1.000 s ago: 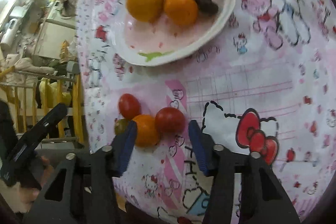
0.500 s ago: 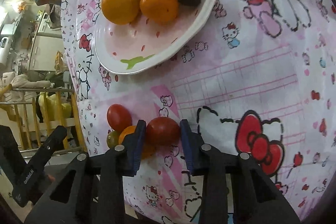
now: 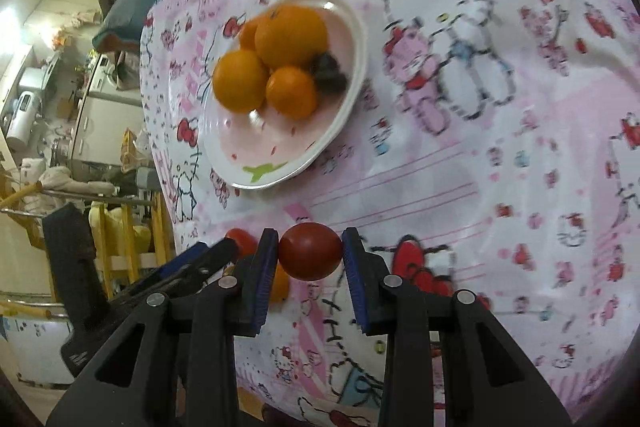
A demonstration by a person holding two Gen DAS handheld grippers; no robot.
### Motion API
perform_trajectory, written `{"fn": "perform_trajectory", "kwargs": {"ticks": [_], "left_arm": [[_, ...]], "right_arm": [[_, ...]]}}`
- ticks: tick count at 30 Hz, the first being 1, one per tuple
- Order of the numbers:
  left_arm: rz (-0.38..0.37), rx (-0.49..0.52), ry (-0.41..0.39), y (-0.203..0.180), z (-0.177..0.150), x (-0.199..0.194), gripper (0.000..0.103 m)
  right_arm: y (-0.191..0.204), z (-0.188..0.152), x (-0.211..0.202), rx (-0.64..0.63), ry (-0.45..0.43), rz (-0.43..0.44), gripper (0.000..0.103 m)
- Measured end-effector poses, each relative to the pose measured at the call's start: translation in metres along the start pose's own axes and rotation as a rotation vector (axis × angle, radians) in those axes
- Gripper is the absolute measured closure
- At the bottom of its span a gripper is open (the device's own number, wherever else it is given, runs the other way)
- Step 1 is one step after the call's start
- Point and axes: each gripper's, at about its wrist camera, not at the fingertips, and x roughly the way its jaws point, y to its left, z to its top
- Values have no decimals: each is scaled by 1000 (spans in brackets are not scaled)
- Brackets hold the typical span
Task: Organize fruits
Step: 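Grasp another red cherry tomato with the left tool while the right tool holds its tomato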
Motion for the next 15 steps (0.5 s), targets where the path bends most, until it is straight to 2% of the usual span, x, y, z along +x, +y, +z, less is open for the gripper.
{"fn": "perform_trajectory", "kwargs": {"ticks": [3, 4, 6, 7, 9, 15], "left_arm": [[47, 9, 34, -10, 1, 12, 44], [49, 5, 42, -12, 2, 15, 48], [68, 15, 47, -19, 4, 19, 63], [80, 20, 48, -21, 4, 20, 65], [117, 27, 41, -25, 4, 20, 76], [105, 53, 26, -36, 8, 16, 76]], "right_arm": [[-9, 1, -11, 7, -22, -10, 68], [-11, 0, -15, 7, -30, -11, 68], [-16, 0, -21, 13, -38, -11, 68], [-19, 0, -23, 15, -43, -15, 68], [-24, -1, -28, 19, -47, -16, 68], [-37, -3, -38, 32, -60, -20, 68]]}}
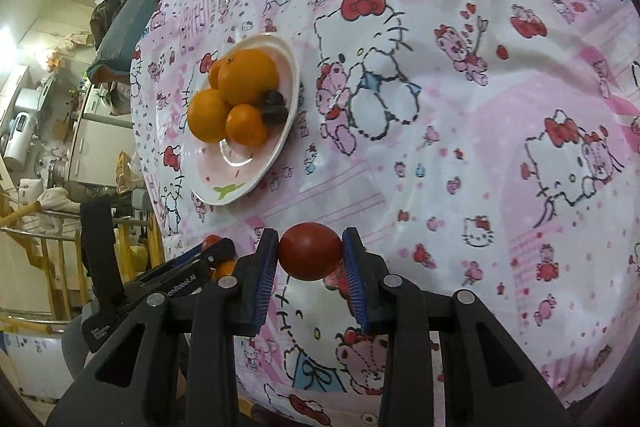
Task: Organize fruits
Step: 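Grasp another red cherry tomato with the left tool while the right tool holds its tomato, then carry both red cherry tomatoes over the plate with both tools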
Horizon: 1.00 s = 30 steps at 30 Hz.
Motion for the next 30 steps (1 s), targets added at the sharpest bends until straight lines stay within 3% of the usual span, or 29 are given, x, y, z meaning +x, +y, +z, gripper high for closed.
{"fn": "perform_trajectory", "kwargs": {"ticks": [11, 18, 20, 21, 30], "left_arm": [[-40, 17, -64, 20, -6, -29, 76], [-106, -25, -175, 42, -8, -65, 76], [-131, -44, -164, 52, -9, -74, 76], [-159, -60, -162, 61, -6, -78, 76], [-179, -80, -273, 82, 20, -131, 76]], "right_arm": [[4, -4, -7, -11, -20, -13, 68], [13, -4, -17, -33, -61, -21, 68], [17, -3, -26, -43, -85, -14, 68], [19, -4, -31, -51, -96, -12, 68], [55, 10, -69, -119, -177, 62, 68]]}}
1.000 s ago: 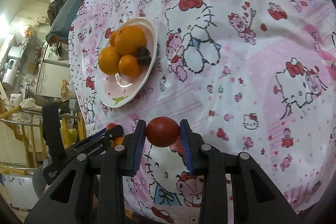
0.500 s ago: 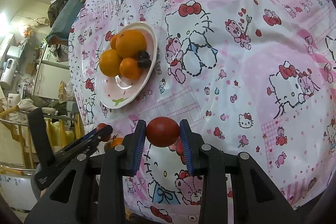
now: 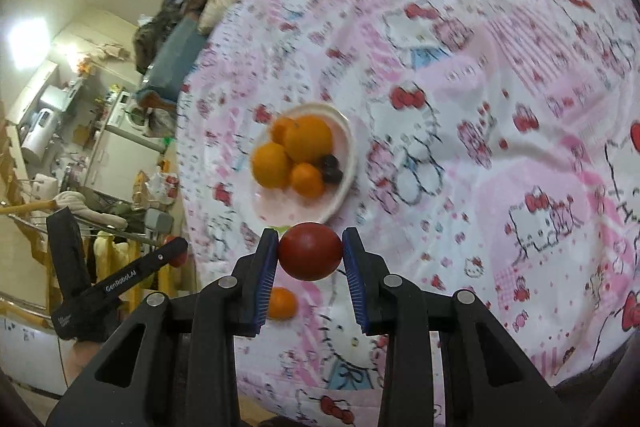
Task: Organize fruits
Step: 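Carry both red cherry tomatoes over the plate with both tools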
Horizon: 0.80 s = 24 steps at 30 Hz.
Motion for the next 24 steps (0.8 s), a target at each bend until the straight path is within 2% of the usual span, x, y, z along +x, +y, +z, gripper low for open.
{"fn": "perform_trajectory", "kwargs": {"ticks": [3, 5, 12, 16, 24], "left_arm": [[-83, -27, 16, 2, 13, 1, 76], [-96, -23, 24, -2, 21, 6, 76], [-51, 12, 62, -11, 42, 39, 76], [-12, -6, 94, -5, 57, 66, 76], [-55, -21, 131, 3, 79, 120, 76]], "right_arm": [[8, 7, 4, -5, -9, 31, 68], [10, 13, 10, 3, 0, 44, 68], [10, 39, 33, 11, 36, 28, 68], [11, 55, 54, -25, 66, -1, 68], [2, 69, 113, -69, 148, -63, 68]]}}
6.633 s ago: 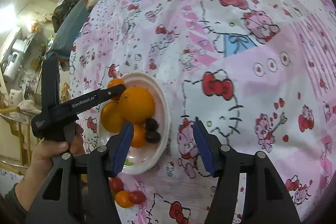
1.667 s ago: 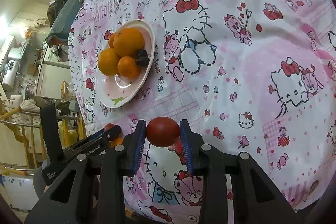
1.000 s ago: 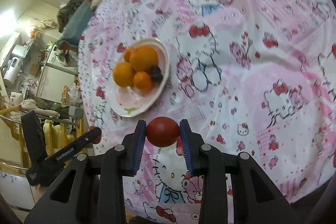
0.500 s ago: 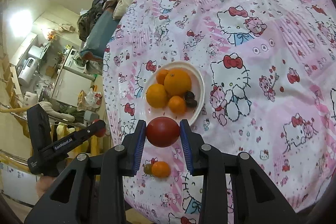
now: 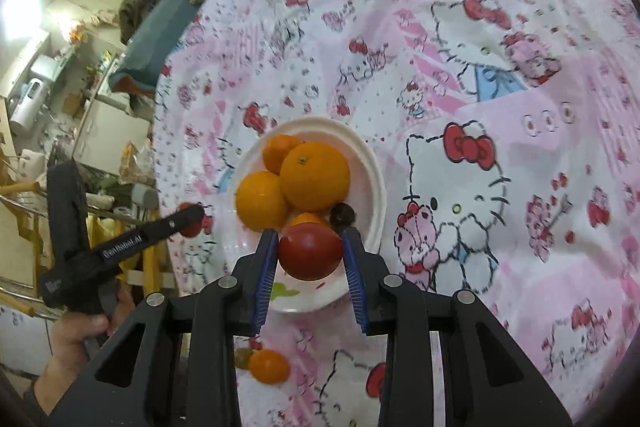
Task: Organize fruits
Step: 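Carry both red cherry tomatoes over the plate with both tools, then open the right tool to drop its tomato on the plate while the left tool releases its tomato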
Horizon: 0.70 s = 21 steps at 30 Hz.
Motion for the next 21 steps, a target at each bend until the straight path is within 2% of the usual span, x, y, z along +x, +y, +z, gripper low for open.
{"fn": "perform_trajectory", "kwargs": {"ticks": [9, 13, 15, 21], "left_arm": [[-26, -30, 17, 2, 32, 31, 76], [-48, -7, 33, -10, 40, 40, 76], [-29, 1, 35, -14, 41, 43, 76], [-49, -32, 23, -16, 47, 51, 76]], "right_arm": [[-11, 17, 32, 29, 38, 8, 68], [-13, 15, 35, 31, 34, -2, 68], [-13, 13, 38, 27, 44, 1, 68], [-19, 14, 44, 12, 52, -10, 68]]}}
